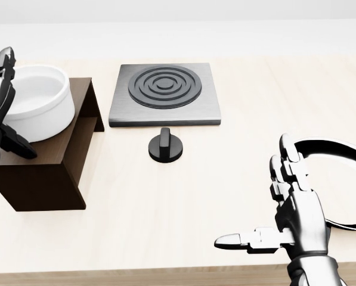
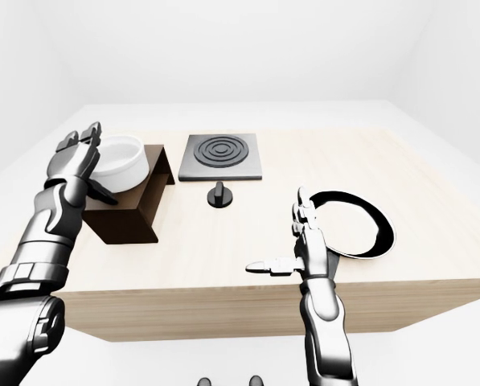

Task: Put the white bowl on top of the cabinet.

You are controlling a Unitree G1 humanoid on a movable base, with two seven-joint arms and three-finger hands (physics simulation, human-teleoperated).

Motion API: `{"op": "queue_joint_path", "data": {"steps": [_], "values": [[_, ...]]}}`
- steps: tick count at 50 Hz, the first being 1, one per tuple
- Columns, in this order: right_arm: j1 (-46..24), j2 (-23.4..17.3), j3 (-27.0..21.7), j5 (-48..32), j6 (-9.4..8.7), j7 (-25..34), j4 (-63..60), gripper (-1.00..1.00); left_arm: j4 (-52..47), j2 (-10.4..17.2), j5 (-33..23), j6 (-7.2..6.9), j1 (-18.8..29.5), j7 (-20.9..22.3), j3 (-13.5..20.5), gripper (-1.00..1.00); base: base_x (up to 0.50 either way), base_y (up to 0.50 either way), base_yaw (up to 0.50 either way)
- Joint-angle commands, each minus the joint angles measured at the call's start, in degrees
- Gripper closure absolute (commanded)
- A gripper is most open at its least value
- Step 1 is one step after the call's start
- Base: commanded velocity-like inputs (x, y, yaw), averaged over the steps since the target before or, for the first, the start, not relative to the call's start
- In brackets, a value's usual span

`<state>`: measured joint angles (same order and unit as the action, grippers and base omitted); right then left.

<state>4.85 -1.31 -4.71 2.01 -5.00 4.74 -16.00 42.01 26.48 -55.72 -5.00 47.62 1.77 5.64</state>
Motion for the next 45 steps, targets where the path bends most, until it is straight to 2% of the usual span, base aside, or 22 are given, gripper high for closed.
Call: {"op": "queue_joint_path", "data": {"steps": [1,6,15,19,21,23,31,45], "values": [[-0.14,0.0,0.07,-0.05,0.0,-0.01,0.39,-1.0,-1.84,0.38,-0.83,0.0,-2.76,2.83,-0.1,-1.0,0.0,0.0,0.0],[-0.2,-0.05,0.01,-0.01,0.0,0.02,0.51,-1.0,-8.26,0.0,-2.17,0.0,-5.27,5.41,0.47,-1.0,0.0,0.0,0.0],[-0.21,-0.07,-0.1,0.15,0.0,0.08,0.19,-1.0,-29.07,-2.23,-7.51,0.0,-14.28,13.98,2.38,-1.0,0.0,0.0,0.0],[-0.21,-0.03,0.05,0.08,0.0,0.0,0.32,-1.0,-40.85,-4.0,-11.82,0.0,-18.74,19.28,3.14,-1.0,0.0,0.0,0.0],[-0.2,-0.03,0.05,0.08,0.0,0.0,0.3,-1.0,-41.07,-4.31,-12.28,0.0,-18.78,19.55,3.49,-1.0,0.0,0.0,0.0],[0.12,-0.06,-0.07,0.22,0.0,0.08,-0.54,-1.0,-48.27,-5.23,-14.72,0.0,-21.19,22.49,3.87,-1.0,0.0,0.0,0.0],[0.25,0.02,-0.08,0.19,0.0,0.19,-0.5,-1.0,-63.15,-9.53,-21.52,0.0,-25.9,29.3,4.6,-1.0,0.0,0.0,0.0],[0.58,0.1,-0.12,0.19,0.0,0.36,-1.08,-1.0,-72.78,-15.03,-24.55,0.0,-29.36,30.02,3.53,-1.0,0.0,0.0,0.0]]}}
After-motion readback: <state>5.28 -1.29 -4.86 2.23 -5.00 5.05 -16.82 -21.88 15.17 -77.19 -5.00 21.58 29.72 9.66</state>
